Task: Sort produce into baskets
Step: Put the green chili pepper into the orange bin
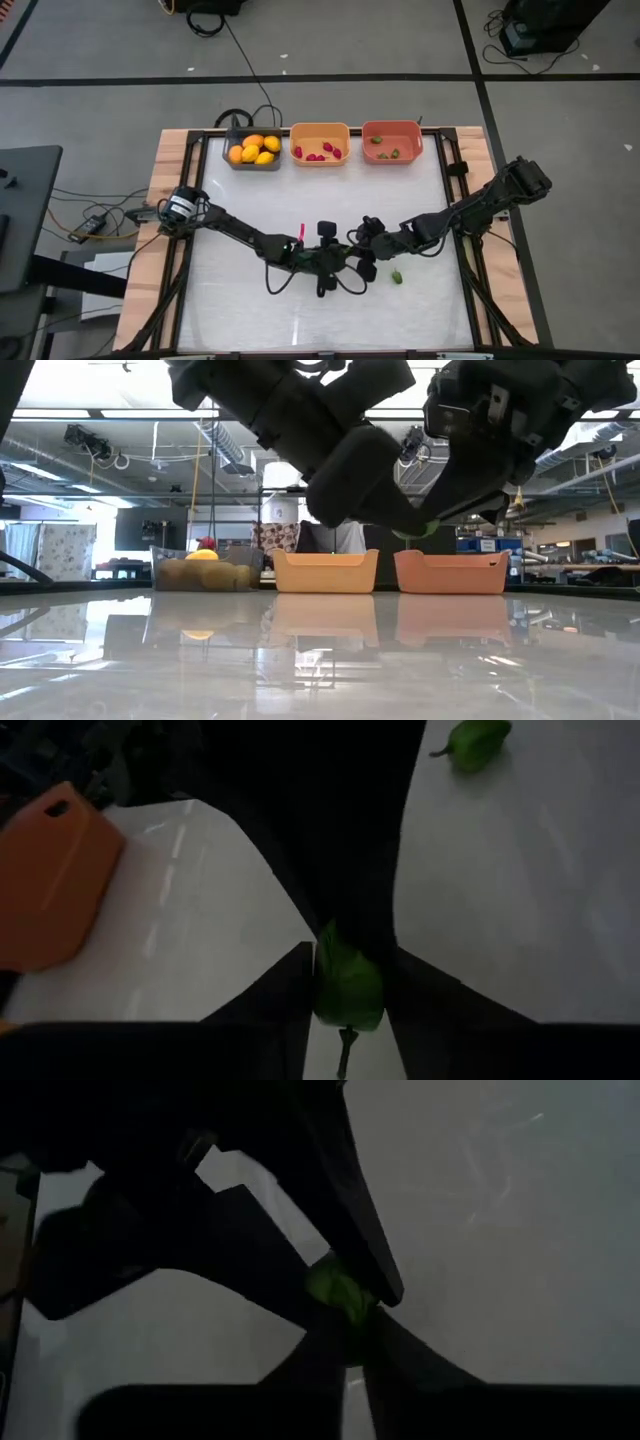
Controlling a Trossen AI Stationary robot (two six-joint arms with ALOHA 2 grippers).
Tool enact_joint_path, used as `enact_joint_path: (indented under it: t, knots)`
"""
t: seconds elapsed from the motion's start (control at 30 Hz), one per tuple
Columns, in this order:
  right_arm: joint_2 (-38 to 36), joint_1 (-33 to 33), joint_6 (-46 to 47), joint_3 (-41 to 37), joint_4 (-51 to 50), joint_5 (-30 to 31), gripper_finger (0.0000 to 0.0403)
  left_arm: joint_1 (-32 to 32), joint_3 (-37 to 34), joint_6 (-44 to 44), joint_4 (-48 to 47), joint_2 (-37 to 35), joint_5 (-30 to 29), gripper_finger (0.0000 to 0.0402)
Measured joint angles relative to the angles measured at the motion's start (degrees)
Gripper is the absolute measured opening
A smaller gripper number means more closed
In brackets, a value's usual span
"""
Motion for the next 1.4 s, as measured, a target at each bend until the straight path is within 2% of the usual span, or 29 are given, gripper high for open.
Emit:
enact_joint_path:
  t: [0.07, 0.2, 0.4, 0.77, 1.13, 1.23, 1.33, 1.4]
  knots:
    - [0.0, 0.0, -0.89, 0.0, -0.09, -0.11, 0.0015, 0.02, 0.0, -1.93, 0.27, 0.0, 1.27, 0.0142]
    - [-0.09, -0.53, -1.49, 0.0, -1.02, 0.13, 0.0015, 0.26, 0.09, -2.77, 0.07, -0.04, 3.2, 0.019]
    - [-2.11, -2.37, -1.44, -0.03, -10.63, 4.46, 0.0014, 0.3, -0.02, -2.87, -1.73, -0.04, 4.15, 0.0236]
    - [-11.64, -7.37, -1.78, -0.02, -27.5, 11.29, 0.0014, 1.31, -0.46, -5.63, -8.09, -3.52, 3.71, 0.0238]
    - [-15.93, -13.6, -9.4, -0.02, -26.16, 10.49, 0.0014, 3.49, -0.75, -9.78, -15.97, -12.64, 3.64, 0.0233]
    - [-15.93, -14.59, -10.21, -0.01, -26.13, 10.51, 0.0014, 4.31, -4.95, -10.03, -12.79, -15.67, 3.32, 0.0225]
    - [-15.96, -14.71, -10.33, 0.0, -26.5, 10.49, 0.0014, 6.78, -12.88, -11.6, -6.1, -19.24, 3.88, 0.0218]
    - [-15.93, -14.61, -10.35, -0.02, -27.05, 10.44, 0.0014, 8.66, -19.22, -13.38, 0.42, -21.66, 6.6, 0.0214]
